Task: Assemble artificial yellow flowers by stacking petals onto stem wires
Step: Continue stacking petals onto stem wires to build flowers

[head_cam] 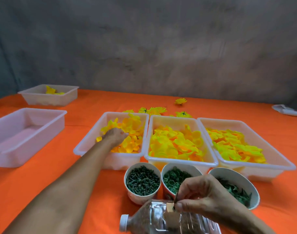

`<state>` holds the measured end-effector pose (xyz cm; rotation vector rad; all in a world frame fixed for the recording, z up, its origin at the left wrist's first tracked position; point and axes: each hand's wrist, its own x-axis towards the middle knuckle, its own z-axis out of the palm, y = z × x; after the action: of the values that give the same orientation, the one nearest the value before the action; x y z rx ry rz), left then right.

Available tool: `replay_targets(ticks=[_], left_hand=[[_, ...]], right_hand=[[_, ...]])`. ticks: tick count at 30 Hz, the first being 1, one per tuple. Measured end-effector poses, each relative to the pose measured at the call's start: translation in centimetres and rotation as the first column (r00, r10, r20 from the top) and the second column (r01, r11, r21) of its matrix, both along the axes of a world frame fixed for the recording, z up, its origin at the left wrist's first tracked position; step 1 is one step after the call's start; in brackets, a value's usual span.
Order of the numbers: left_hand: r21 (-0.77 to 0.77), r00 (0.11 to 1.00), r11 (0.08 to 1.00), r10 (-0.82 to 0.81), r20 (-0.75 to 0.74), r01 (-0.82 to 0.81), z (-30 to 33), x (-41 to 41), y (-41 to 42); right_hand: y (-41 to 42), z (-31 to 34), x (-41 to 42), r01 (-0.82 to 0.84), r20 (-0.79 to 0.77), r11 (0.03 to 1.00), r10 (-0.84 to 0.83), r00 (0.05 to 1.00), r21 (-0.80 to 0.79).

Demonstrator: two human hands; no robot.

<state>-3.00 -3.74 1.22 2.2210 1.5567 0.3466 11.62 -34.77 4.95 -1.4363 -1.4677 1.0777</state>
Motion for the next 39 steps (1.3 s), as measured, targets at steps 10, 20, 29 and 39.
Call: replay_targets(ticks=[10,20,29,39], left_hand=[[0.134,0.997,0.99,0.029,0.078,-0.039,0.6,-0.3,-1.7],[-0.188,0.624,0.98,0.188,0.759,-0.067,0.9,-0.4,-3.0],[-0.235,0.347,0.952,0.156,0.925,0.197,3.6,-0.5,-5.8],[-0.117,0.269,0.828,-0.042,0.962,0.549,6.0,0.9,-12.8]], right_hand=[[0.2,-0.2,0.8,-0.049,-0.089,0.999,0.049,0.995,0.01],[1.0,-1.0,2.1,0.247,-0.096,0.965,-0.238,0.966,0.092],[4.9,-1.1,1.3,0.48,-0.148,0.875,-0.467,0.872,0.069],[7.2,2.0,-0.2,0.422,-0.419,0.907,-0.381,0.824,0.005]])
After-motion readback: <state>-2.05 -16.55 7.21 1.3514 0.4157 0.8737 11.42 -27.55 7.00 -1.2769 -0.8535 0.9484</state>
